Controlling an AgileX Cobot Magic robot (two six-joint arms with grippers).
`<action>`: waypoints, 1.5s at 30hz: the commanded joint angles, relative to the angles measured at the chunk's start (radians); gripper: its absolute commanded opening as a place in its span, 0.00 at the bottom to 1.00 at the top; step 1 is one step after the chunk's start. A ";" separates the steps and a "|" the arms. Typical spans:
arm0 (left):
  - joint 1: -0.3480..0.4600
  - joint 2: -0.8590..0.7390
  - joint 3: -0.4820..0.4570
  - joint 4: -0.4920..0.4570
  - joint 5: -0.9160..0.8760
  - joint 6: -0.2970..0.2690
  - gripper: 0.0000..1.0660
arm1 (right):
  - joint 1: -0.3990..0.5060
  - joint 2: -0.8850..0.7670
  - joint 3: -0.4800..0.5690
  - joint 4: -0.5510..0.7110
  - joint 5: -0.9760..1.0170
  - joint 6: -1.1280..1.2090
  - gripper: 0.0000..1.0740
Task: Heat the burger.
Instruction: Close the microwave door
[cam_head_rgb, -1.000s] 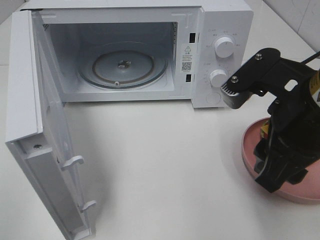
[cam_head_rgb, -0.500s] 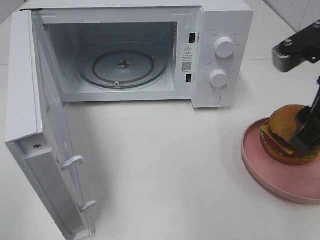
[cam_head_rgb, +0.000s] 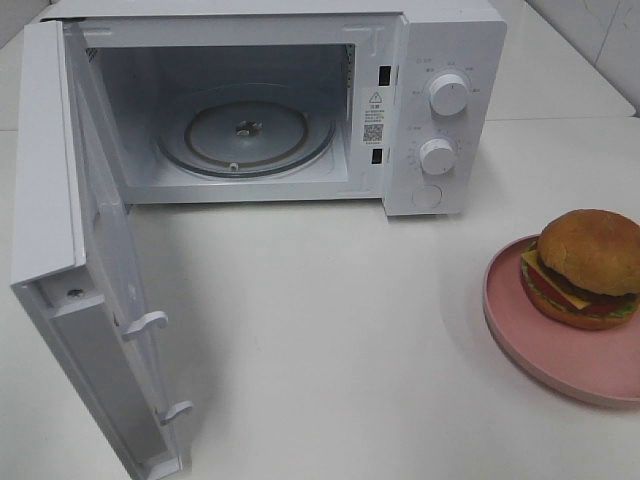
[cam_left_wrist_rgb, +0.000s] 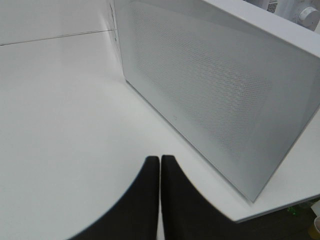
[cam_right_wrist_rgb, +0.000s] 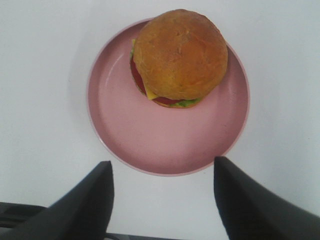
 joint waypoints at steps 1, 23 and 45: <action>0.000 -0.018 0.001 -0.004 -0.008 -0.005 0.00 | -0.008 -0.052 0.002 0.037 0.006 -0.002 0.50; 0.000 -0.018 0.001 -0.004 -0.008 -0.005 0.00 | -0.008 -0.598 0.236 0.037 0.036 -0.028 0.50; 0.000 -0.017 0.001 -0.007 -0.011 -0.005 0.00 | -0.007 -0.952 0.297 0.037 0.037 -0.082 0.50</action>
